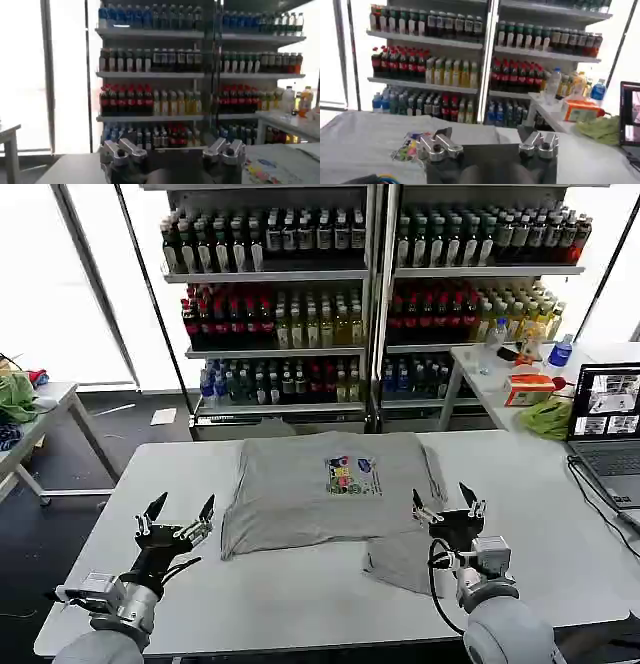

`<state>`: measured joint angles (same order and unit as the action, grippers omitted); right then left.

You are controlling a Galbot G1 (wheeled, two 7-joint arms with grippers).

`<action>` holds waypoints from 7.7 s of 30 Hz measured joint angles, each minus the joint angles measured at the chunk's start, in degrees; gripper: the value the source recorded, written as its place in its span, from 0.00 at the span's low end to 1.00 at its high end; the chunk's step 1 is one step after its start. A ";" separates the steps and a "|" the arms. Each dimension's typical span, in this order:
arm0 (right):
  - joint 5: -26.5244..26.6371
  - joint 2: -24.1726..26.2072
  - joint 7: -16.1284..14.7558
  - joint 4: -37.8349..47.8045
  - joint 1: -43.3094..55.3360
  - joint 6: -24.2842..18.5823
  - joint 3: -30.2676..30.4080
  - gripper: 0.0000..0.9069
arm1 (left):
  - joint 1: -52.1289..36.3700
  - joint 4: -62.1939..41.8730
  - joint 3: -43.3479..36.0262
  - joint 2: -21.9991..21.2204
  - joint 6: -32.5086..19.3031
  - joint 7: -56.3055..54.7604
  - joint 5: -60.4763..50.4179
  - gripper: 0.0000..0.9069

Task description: Fold and organize the clothes.

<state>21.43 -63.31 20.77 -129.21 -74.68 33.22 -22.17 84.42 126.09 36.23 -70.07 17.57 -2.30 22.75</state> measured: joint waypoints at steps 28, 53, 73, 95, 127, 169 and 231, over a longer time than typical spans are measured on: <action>4.46 5.13 1.50 2.14 -9.15 0.09 2.64 1.00 | 0.50 -3.47 -3.43 4.45 8.53 0.28 1.77 1.00; 5.80 2.28 4.42 1.71 -14.35 0.09 2.73 1.00 | -3.40 -11.01 -8.39 7.81 11.33 1.26 3.92 1.00; 4.70 -0.76 4.22 3.86 -13.68 0.07 3.03 1.00 | -7.77 -15.27 -11.93 8.63 11.35 2.57 3.86 1.00; 5.57 -3.10 4.03 5.99 -13.35 -0.29 3.97 0.00 | -7.08 -16.08 -13.29 9.51 11.87 2.53 3.31 0.01; 5.67 -4.44 3.69 3.57 -12.91 0.09 2.36 0.00 | -8.51 -15.82 -14.10 8.22 10.67 2.28 3.16 0.00; 3.89 -7.33 0.03 19.61 20.75 -0.02 4.85 0.00 | -24.78 -24.23 -16.61 6.75 7.26 0.52 10.23 0.00; 6.03 -11.81 5.77 35.61 28.91 -0.02 6.26 1.00 | -33.84 -33.76 -21.34 8.06 12.07 -3.42 11.55 1.00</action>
<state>27.46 -75.12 26.55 -93.60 -45.77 33.20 -15.91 50.58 92.33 14.89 -62.01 29.63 -5.72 34.29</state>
